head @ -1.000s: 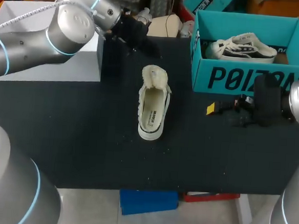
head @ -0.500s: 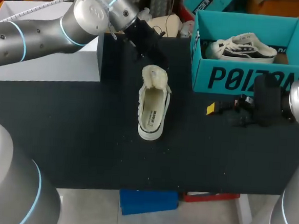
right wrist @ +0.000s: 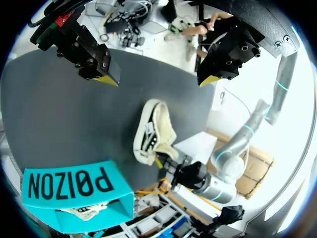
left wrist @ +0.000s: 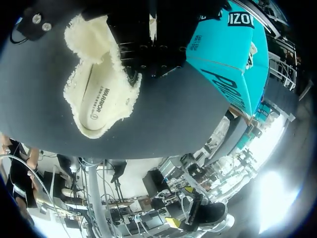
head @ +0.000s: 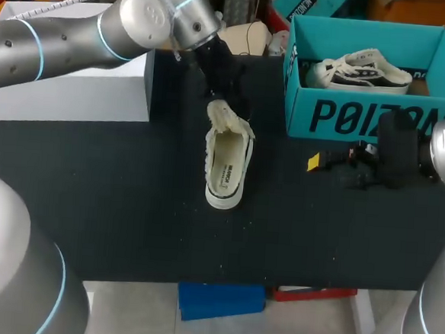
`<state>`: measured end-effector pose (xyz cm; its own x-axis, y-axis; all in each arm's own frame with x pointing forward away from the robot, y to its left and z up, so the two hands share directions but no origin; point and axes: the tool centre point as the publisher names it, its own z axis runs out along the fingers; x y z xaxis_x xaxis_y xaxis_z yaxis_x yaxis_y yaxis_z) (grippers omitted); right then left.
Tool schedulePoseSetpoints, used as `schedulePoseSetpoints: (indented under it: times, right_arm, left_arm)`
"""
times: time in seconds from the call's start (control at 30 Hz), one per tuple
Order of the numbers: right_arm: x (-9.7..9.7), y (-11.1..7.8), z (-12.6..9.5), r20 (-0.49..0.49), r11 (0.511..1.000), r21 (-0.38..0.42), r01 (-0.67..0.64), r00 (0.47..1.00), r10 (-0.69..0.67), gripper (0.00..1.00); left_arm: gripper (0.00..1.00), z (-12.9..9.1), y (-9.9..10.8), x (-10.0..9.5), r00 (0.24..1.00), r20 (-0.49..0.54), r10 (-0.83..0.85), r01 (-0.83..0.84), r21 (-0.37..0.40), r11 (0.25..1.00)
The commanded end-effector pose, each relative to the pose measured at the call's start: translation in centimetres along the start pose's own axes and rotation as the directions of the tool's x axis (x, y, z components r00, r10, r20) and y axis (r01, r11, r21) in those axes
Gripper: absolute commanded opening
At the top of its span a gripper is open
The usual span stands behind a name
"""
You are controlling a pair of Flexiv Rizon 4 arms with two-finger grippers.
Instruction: Take the shoe out of the shoebox, open the shoe tongue, remove and reinsert the insole, then place the shoe into the shoebox
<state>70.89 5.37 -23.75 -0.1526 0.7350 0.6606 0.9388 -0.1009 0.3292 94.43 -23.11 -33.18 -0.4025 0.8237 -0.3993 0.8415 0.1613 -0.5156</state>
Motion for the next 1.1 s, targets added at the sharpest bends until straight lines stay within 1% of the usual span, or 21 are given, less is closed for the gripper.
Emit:
schedulePoseSetpoints:
  times: [0.03, 0.23, 0.43, 0.87, 1.1]
  right_arm:
    - [0.0, 0.0, 0.0, 0.002, 1.0, 0.0, -0.001, 1.0, 0.001, 1.0]
    - [0.0, 0.0, 0.0, 0.002, 1.0, 0.0, -0.001, 1.0, 0.001, 1.0]
    - [0.0, 0.0, 0.0, 0.002, 1.0, 0.0, -0.001, 1.0, 0.001, 1.0]
    - [0.0, 0.0, 0.0, 0.002, 1.0, 0.0, -0.001, 1.0, 0.001, 1.0]
    - [0.0, 0.0, 0.0, 0.002, 1.0, 0.0, -0.001, 1.0, 0.001, 1.0]
  left_arm:
    - [0.0, -0.2, -0.5, 0.4, 1.0, -0.005, -0.009, 0.009, -0.005, 1.0]
    - [0.0, -0.2, -0.7, 1.4, 1.0, -0.014, -0.014, 0.014, -0.012, 1.0]
    - [0.0, 0.0, -0.9, 2.5, 0.998, -0.054, -0.009, 0.007, -0.033, 0.999]
    - [0.0, 0.4, -1.0, 3.3, 0.995, -0.102, 0.019, -0.026, -0.073, 0.997]
    - [0.0, 1.9, -1.1, 3.5, 0.992, -0.121, 0.03, -0.042, -0.098, 0.994]
